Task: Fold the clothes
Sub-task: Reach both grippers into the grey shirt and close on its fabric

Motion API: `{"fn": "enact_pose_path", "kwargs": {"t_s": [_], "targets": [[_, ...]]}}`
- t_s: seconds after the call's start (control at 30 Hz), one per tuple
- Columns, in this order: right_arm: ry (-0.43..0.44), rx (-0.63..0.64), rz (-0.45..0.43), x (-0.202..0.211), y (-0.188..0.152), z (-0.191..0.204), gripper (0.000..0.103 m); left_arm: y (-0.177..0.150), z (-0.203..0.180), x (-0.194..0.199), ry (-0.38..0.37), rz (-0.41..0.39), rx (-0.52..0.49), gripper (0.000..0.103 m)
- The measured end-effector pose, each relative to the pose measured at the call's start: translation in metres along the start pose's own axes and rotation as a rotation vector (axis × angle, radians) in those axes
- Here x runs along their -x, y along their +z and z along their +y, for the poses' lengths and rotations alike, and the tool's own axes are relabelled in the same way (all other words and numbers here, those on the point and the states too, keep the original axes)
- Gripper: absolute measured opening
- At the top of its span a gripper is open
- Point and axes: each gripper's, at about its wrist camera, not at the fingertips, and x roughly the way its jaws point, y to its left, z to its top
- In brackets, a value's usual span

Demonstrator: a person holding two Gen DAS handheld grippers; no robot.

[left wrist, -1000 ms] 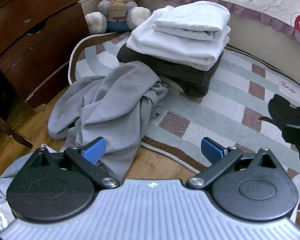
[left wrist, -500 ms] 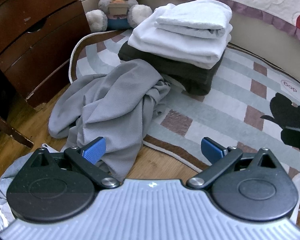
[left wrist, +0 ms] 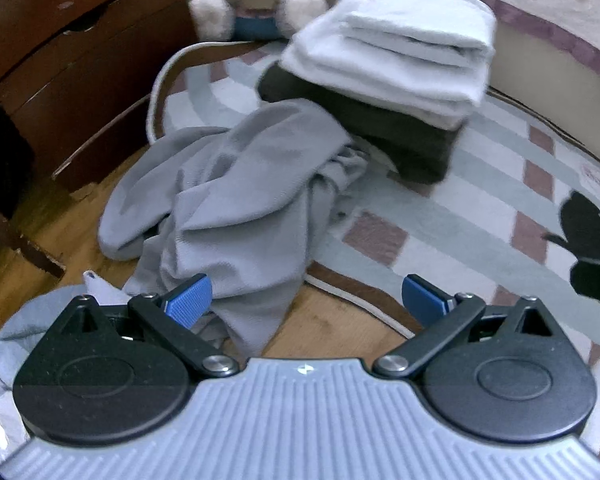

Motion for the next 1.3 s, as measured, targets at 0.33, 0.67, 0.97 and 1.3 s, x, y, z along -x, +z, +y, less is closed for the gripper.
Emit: {"fn": "enact_pose_path", "kwargs": {"t_s": [0.33, 0.67, 0.97, 1.3], "targets": [[0.270, -0.166, -0.070, -0.056, -0.001, 0.008, 0.103, -0.007, 0.039, -0.032, 0.098, -0.060, 0.033, 0.103], [0.276, -0.293, -0.007, -0.131, 0.005, 0.009, 0.103, 0.019, 0.068, -0.100, -0.008, 0.033, 0.062, 0.100], [0.464, -0.545, 0.063, -0.184, 0.025, 0.000, 0.103, 0.045, 0.093, -0.159, 0.079, 0.112, 0.134, 0.101], [0.400, -0.554, -0.058, -0.200, 0.020, 0.004, 0.082, 0.020, 0.130, -0.179, -0.123, 0.158, 0.468, 0.097]]}}
